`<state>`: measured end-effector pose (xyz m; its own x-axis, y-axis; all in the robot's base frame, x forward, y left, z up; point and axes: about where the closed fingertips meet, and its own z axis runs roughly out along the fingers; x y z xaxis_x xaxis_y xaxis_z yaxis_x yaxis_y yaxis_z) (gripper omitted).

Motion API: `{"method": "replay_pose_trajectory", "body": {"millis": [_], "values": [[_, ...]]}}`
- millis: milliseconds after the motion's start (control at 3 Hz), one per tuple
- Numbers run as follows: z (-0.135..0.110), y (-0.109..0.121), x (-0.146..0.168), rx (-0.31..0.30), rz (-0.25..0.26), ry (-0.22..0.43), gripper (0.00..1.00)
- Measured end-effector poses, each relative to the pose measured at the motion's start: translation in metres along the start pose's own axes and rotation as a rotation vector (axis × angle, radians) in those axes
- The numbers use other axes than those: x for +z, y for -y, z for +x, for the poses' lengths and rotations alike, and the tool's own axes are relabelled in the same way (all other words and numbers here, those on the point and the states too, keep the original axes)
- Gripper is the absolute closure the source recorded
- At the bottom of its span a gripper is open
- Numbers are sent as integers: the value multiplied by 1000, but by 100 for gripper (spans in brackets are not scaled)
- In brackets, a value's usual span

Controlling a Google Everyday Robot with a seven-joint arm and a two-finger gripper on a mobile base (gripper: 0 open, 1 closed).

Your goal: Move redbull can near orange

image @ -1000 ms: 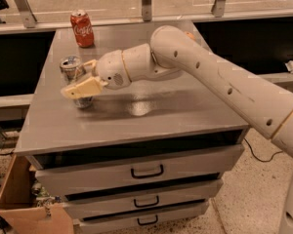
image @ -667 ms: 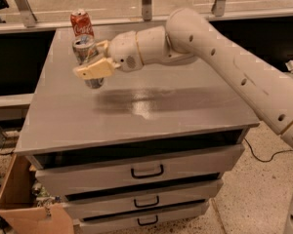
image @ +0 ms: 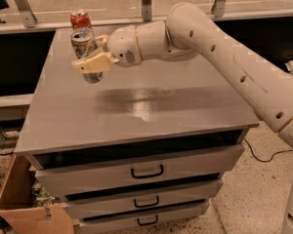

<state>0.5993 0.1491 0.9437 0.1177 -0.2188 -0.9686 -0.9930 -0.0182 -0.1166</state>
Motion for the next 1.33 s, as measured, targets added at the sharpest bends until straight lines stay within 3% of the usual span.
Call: {"method": "replay_pose_trajectory", "body": {"millis": [333,667,1000,1333], "values": [[5,13,2,-13,16,3,100],[26,51,-8,-44,59,-11,100],[41,93,-30,-78,133,-22,100],[32,127,-59,-152,224,-63,100]]}}
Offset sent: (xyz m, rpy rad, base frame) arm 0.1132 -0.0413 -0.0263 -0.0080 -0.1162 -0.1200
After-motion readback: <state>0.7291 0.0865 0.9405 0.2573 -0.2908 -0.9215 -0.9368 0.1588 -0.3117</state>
